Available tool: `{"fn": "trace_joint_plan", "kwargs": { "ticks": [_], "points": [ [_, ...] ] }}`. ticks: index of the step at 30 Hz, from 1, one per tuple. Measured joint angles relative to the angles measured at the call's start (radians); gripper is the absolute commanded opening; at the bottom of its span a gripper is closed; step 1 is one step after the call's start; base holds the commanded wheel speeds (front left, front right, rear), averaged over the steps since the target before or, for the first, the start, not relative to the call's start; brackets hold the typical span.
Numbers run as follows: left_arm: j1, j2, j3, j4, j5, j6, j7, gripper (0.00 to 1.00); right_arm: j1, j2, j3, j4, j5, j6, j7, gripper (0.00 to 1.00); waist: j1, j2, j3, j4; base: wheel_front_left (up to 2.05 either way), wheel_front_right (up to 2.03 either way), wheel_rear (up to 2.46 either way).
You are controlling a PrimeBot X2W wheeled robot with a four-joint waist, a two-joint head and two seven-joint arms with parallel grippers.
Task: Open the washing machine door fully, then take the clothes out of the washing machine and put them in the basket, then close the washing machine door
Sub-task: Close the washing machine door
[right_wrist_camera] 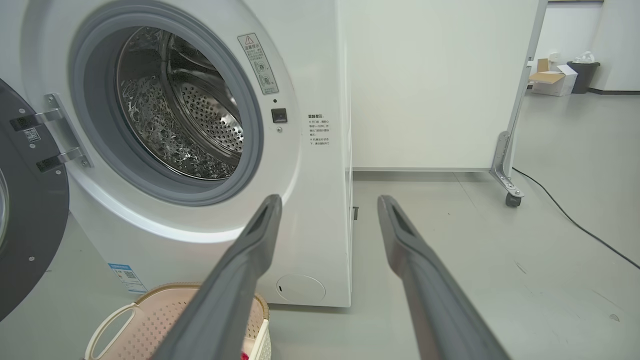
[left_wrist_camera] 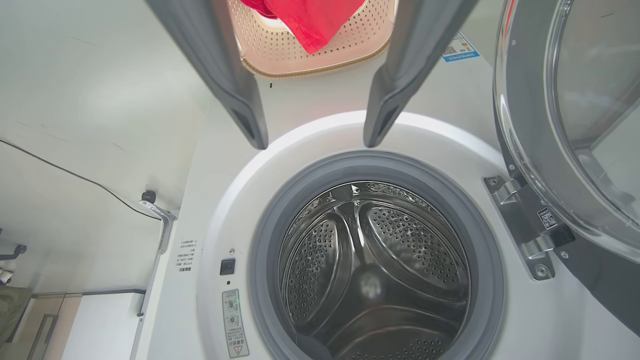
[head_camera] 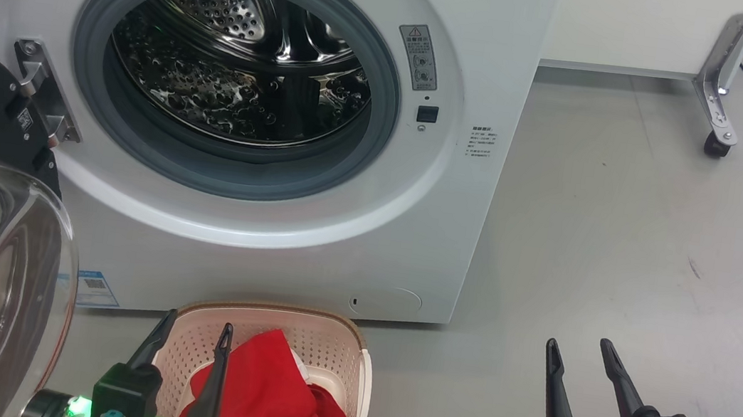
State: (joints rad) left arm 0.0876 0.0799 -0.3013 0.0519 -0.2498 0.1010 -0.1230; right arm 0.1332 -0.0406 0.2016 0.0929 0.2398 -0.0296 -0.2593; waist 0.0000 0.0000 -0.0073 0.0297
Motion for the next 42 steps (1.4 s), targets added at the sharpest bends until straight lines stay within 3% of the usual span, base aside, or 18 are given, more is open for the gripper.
{"fn": "trace_joint_plan", "kwargs": {
  "ticks": [24,42],
  "points": [
    [0.006,0.0,-0.019,-0.03,0.006,0.003,0.016,1.0,0.0,0.0,0.002,0.0,0.003,-0.008,0.0,1.0,0.0,0.0,0.002,0.001,-0.85,0.85,0.0],
    [0.015,0.002,-0.022,-0.041,0.006,0.003,0.018,1.0,0.0,0.0,0.005,0.006,0.003,-0.009,0.0,1.0,0.0,0.0,0.004,0.003,-0.21,0.21,0.0]
  ]
}}
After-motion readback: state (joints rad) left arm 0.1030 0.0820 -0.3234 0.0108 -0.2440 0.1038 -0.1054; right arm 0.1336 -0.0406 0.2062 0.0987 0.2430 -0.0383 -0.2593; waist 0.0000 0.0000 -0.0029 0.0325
